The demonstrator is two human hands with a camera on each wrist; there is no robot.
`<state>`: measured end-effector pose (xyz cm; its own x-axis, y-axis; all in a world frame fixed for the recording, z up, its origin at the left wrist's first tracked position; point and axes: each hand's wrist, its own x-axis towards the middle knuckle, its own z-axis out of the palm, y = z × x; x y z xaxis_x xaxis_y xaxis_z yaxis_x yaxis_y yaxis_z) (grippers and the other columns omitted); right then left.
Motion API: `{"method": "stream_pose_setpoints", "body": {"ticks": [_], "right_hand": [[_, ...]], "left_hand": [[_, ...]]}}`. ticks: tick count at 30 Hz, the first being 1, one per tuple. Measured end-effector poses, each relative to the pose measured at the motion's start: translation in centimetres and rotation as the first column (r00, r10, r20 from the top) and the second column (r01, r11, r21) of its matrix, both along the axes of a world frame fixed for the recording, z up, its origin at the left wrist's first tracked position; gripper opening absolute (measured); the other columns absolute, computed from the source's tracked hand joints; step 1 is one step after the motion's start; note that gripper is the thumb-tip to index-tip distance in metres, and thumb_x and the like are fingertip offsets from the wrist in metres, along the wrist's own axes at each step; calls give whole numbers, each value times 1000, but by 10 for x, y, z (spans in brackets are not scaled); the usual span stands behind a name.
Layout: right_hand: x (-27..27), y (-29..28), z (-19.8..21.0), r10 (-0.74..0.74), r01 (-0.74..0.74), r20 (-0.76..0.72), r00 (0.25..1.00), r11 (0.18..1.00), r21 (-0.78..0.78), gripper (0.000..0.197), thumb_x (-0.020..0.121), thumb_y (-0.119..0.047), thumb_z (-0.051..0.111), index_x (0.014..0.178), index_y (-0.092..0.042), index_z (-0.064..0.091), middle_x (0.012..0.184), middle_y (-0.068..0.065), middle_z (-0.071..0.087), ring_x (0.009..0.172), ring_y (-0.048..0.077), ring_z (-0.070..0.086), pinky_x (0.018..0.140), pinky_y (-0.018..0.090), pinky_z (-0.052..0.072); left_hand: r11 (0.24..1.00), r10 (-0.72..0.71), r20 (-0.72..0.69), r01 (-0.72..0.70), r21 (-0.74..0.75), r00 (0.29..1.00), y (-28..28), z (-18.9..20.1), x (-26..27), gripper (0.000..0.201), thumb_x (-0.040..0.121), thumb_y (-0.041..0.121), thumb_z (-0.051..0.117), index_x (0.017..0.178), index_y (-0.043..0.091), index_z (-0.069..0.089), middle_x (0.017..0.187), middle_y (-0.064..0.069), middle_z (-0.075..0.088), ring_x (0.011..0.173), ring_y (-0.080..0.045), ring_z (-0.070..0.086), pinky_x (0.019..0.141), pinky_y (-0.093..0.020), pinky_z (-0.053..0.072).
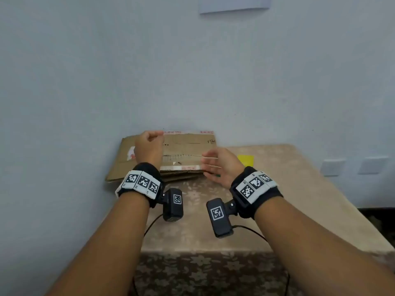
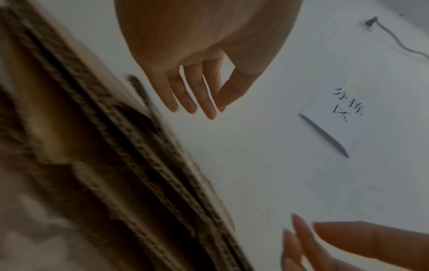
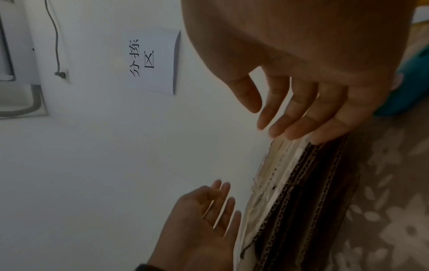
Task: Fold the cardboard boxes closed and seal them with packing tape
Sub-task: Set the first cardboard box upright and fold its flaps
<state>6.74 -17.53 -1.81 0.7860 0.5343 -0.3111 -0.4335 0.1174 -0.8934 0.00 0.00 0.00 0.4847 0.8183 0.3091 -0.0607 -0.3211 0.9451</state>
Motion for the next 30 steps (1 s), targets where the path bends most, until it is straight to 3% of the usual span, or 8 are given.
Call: {"method": "stream_pose_setpoints", "body": {"ticks": [4,7,12,17,19,23,26,30], "right_hand": [[7,7,-5,-140,141,40,989,989,-50,11,93,-13,57,95,-16,67,80,-2,60,62,13,48,64,27,47],[12,8,-6,-213,217,58,975,974,-69,8,90,-10,60,95,-15,65,81,-3,57,58,12,40,59,25,41],[19,5,-12,-318,325,85,944,941,-94,3,88,-11,64,86,-11,66,91,3,62,60,16,45,49,28,34],[20,12,-11,-308,327,149,940,937,-126,1,93,-10,60,94,-11,60,111,16,64,103,28,59,95,48,53],[18,16,-13,-304,327,170,937,937,-124,10,91,-5,57,97,-10,64,105,12,62,104,30,61,91,46,54],[15,19,-13,-277,302,183,943,945,-124,35,94,3,48,119,-18,60,95,-1,56,78,15,49,69,30,43],[19,20,-11,-275,295,172,946,950,-104,59,94,6,47,150,-14,46,126,8,58,102,23,57,86,36,51],[21,13,2,-278,289,171,945,956,-44,63,95,10,45,155,-10,41,131,8,51,108,24,54,95,38,50]], "left_hand": [[994,104,-84,-102,29,991,11,-10,-11,18,94,14,63,96,31,70,110,8,70,100,-14,66,80,-27,52],[985,171,-212,-159,74,962,22,-14,-22,25,88,14,59,97,35,68,110,7,65,89,-12,63,70,-25,50],[947,314,-440,-243,212,841,45,-19,-36,35,87,30,64,122,33,65,130,-7,62,126,-31,48,106,-43,44],[956,292,-556,-217,199,778,59,-21,-40,56,84,40,73,133,18,59,137,-12,60,129,-39,48,107,-42,41],[969,247,-575,-204,139,780,62,-24,-41,64,82,43,74,136,13,56,137,-15,60,126,-40,52,107,-43,43],[970,220,-504,-241,26,835,64,-25,-44,74,81,42,74,144,16,47,141,-13,58,126,-39,55,107,-47,45],[965,241,-383,-261,1,892,65,-19,-43,70,83,35,75,145,18,48,144,-9,56,129,-35,54,109,-46,44],[950,264,-177,-287,-123,948,63,-9,-43,61,80,32,71,137,20,54,133,-2,62,115,-27,61,100,-44,51]]}}
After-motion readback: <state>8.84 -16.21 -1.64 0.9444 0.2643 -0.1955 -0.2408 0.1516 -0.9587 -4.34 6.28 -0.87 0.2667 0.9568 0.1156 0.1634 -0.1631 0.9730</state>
